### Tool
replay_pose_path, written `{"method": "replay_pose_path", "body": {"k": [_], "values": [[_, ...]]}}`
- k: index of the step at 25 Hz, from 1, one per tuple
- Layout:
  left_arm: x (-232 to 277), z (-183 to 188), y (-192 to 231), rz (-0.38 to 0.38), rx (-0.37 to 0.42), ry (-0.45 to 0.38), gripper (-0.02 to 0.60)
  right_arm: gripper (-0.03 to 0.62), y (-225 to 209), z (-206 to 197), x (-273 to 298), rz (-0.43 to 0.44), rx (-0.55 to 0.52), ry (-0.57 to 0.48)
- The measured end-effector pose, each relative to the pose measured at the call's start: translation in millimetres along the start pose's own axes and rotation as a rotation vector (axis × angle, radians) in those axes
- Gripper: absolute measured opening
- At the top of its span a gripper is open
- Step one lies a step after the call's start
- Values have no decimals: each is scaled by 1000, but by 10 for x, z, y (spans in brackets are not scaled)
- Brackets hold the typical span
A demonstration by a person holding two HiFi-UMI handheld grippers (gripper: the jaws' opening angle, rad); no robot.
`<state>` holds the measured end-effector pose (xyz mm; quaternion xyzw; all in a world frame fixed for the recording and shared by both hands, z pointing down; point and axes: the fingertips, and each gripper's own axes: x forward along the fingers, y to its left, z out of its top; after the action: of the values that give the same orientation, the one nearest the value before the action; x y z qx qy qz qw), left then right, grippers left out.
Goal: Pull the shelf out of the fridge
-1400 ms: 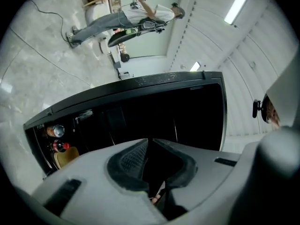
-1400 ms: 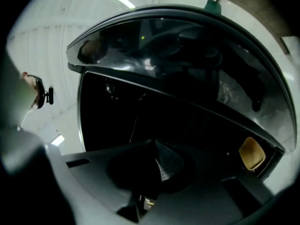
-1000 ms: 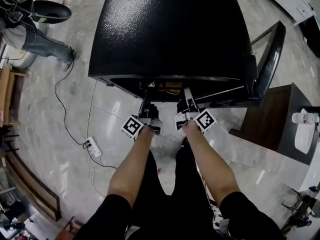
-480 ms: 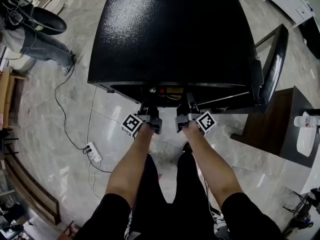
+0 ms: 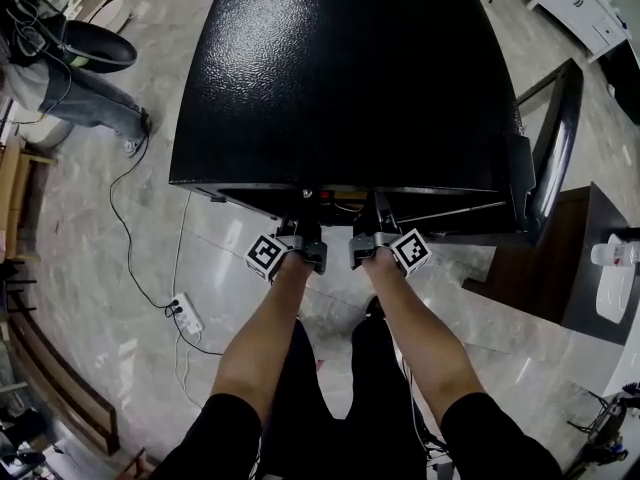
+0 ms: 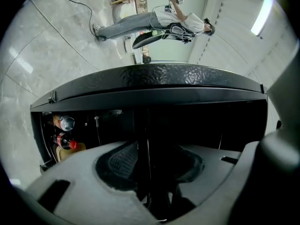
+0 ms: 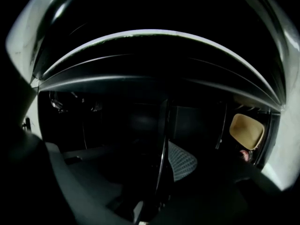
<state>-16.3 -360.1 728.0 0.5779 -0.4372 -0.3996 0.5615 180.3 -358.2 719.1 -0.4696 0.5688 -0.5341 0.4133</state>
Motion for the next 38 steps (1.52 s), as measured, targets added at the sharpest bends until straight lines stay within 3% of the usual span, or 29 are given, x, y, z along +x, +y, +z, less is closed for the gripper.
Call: {"method": "replay_pose_path", "body": {"k": [19, 23, 28, 38], "values": [[306, 129, 65, -10, -67, -88, 146, 167, -130, 86, 224, -16, 5, -47], [365, 144, 19, -20, -65, -96, 131, 138, -51, 124, 260, -4, -32, -54], [337, 174, 67, 1, -67, -113, 64, 100, -111, 106, 247, -11, -14, -52], [318, 184, 99, -4, -68, -113, 41, 46, -148, 130, 250, -13, -26, -59]]}}
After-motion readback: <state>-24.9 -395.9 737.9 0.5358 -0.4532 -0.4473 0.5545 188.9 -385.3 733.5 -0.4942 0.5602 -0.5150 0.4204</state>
